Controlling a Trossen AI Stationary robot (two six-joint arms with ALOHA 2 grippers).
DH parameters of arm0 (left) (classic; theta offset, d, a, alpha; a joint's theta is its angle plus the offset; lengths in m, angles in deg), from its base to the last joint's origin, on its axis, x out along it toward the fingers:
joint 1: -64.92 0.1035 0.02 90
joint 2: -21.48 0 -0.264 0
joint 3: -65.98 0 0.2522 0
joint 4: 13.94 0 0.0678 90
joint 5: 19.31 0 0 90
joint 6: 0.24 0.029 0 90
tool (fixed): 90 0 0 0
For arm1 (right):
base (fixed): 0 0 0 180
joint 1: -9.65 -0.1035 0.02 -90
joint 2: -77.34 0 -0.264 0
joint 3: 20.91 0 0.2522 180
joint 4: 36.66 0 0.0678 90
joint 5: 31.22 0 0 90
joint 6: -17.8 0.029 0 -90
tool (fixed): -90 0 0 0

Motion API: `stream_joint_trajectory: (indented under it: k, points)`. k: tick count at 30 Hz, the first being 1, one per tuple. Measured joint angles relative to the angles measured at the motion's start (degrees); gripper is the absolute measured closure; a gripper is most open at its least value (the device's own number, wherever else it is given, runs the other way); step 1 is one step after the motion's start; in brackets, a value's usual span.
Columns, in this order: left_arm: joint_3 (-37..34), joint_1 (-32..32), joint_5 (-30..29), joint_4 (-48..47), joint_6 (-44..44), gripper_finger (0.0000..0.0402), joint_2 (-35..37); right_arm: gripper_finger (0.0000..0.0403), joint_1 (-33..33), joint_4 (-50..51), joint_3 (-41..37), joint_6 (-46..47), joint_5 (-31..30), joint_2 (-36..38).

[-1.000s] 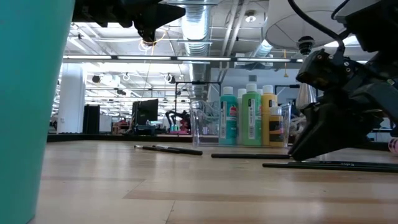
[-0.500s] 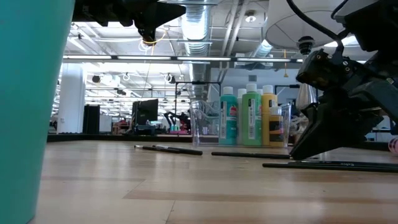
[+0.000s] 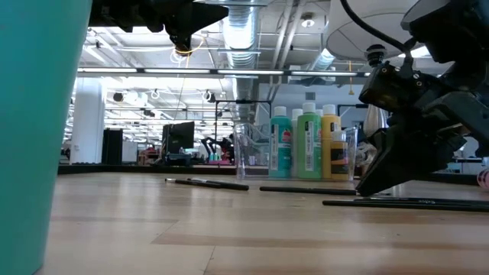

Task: Pick & Place Paint Supplies
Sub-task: Put the silver paintbrush into the green cup

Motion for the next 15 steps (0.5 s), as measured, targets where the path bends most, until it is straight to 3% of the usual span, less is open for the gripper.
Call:
stream_joint_trajectory:
  k: [12,15]
  points:
    - [0.0,-0.02,1.49,0.26,-0.47,0.0248,0.0,0.029,-1.66,-1.29,-0.14,-1.55,-0.05,-0.15]
    - [0.0,-0.02,1.49,0.26,-0.5,0.0248,0.0,0.0267,-3.41,-1.05,-0.24,-1.11,-2.99,-0.26]
